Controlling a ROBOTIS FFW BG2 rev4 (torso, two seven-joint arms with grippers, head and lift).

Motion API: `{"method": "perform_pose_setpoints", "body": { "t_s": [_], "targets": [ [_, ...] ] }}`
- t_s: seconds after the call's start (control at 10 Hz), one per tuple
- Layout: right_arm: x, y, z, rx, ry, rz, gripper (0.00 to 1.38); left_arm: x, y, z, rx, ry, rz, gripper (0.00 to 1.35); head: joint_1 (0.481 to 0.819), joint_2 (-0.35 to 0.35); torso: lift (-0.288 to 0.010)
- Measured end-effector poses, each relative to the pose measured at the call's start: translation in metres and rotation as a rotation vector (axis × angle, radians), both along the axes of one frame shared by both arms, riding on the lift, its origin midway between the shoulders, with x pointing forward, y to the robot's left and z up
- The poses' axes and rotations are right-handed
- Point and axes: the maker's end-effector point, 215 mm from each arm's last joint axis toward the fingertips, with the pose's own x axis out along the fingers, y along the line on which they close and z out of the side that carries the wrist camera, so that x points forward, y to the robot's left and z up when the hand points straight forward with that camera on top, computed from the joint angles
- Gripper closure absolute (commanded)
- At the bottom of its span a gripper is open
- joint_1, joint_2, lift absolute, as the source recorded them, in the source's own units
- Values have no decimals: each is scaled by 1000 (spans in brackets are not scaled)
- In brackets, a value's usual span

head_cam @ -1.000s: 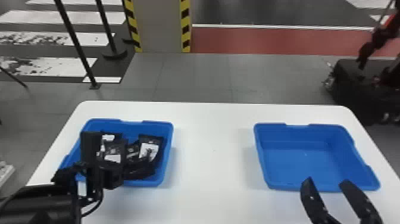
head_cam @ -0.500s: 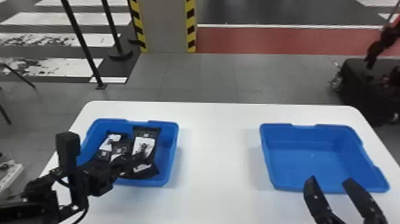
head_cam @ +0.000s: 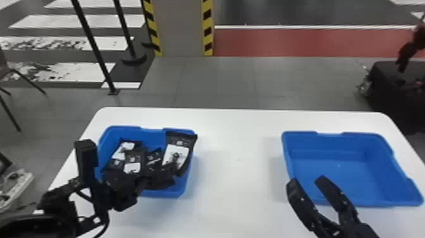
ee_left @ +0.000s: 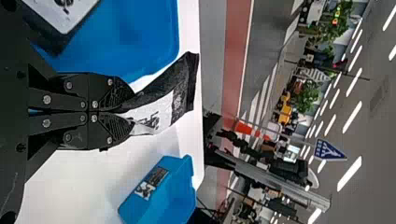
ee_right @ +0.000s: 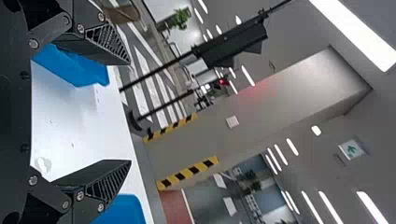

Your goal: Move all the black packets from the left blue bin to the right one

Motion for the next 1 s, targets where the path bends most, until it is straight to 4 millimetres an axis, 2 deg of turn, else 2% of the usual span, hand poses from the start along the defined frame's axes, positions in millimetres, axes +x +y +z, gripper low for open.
{"method": "perform_pose_setpoints", "body": {
  "t_s": [0.2,0.4,0.5,0.8,1.0],
  "targets": [
    [10,31,-3,35,17,136,292,8,-40,0,-70,-8,-117,1207,695,79,-110],
    [23,49,4,55,9,219,294,21,-85,-2,-131,-12,-224,1207,695,46,-110],
    [32,53,7,65,2,231,294,24,-104,1,-155,-16,-263,1207,695,25,-110],
    [61,60,-5,84,9,244,292,26,-152,12,-202,-20,-367,1207,695,-35,-110],
    [84,54,-11,61,3,236,289,22,-170,16,-218,-18,-406,1207,695,-61,-110]
  ]
}}
